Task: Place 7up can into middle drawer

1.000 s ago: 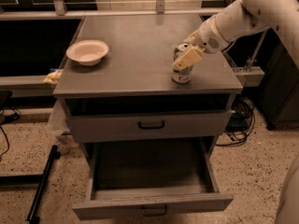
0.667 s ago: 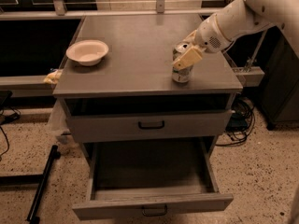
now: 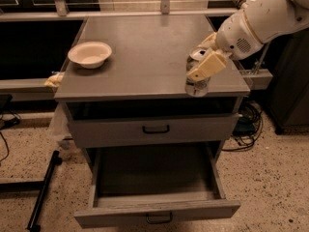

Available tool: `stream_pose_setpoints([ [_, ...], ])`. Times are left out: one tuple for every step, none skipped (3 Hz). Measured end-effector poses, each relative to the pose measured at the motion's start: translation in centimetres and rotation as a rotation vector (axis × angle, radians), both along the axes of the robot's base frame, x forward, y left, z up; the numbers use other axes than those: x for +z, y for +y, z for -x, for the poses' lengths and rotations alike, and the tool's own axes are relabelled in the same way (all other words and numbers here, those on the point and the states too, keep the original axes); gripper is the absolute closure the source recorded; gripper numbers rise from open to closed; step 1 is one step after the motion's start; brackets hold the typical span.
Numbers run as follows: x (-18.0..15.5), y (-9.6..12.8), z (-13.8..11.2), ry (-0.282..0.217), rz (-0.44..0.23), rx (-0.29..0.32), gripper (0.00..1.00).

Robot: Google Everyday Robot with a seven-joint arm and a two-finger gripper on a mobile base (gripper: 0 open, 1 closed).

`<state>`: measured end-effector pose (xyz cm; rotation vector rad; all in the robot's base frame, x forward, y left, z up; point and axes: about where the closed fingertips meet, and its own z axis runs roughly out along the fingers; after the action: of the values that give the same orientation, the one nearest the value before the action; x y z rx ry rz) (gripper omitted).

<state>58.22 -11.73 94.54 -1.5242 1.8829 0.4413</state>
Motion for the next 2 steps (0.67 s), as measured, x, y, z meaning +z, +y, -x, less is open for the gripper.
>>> stream_pose_setpoints([
  [1.31,-1.06,6.43,0.064,-0.001,-0.029,1.0],
  [1.35,-1.43,7.14,0.067,0.004,-0.038,1.0],
])
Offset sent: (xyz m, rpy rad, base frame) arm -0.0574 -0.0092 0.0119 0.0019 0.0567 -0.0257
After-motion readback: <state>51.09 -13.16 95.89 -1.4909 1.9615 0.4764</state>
